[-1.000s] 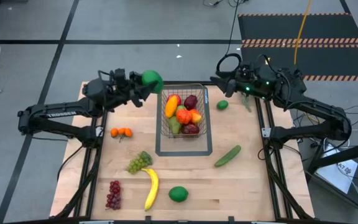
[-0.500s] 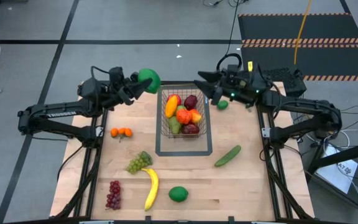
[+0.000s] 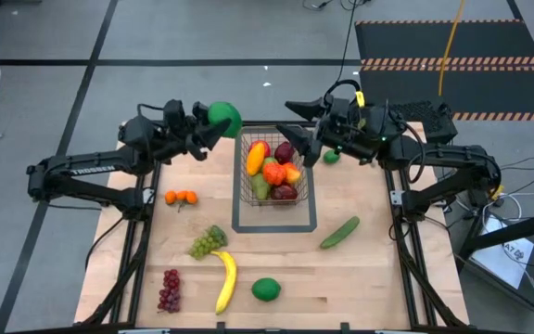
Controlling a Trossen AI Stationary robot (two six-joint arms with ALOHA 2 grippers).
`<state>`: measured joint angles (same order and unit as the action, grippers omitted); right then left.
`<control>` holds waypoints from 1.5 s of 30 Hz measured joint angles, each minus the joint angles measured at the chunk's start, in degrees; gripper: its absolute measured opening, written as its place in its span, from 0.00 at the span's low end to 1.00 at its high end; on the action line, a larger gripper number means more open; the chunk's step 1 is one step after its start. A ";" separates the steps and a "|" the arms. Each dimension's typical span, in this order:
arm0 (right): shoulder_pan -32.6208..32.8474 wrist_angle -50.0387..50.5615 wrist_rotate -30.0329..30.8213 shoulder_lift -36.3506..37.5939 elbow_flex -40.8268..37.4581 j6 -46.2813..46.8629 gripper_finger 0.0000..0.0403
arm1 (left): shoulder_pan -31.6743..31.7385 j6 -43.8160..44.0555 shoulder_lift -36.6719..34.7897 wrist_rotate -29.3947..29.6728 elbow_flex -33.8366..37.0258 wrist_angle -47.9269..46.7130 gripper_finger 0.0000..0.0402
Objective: Build produce basket
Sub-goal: Put the top left green lime into the gold wire basket
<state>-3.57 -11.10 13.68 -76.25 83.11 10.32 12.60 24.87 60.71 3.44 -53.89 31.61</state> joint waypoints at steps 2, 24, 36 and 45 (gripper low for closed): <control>-0.10 0.09 -0.02 0.02 0.00 0.04 0.83 | 0.00 -5.29 0.04 -0.02 0.00 -0.14 0.81; -1.74 1.18 -0.26 0.02 -0.02 -0.58 0.83 | 0.13 -45.83 0.02 4.17 0.00 3.17 0.78; -1.76 2.21 -0.42 0.04 -0.02 11.83 0.83 | 0.17 -57.78 -0.25 4.64 0.00 3.24 0.79; -0.70 2.81 -0.45 0.07 -0.04 17.32 0.83 | -0.35 -52.60 -0.36 4.68 0.00 2.52 0.80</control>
<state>-4.27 -8.29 13.23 -76.18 83.07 27.64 12.25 -27.73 60.35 8.12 -53.89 34.13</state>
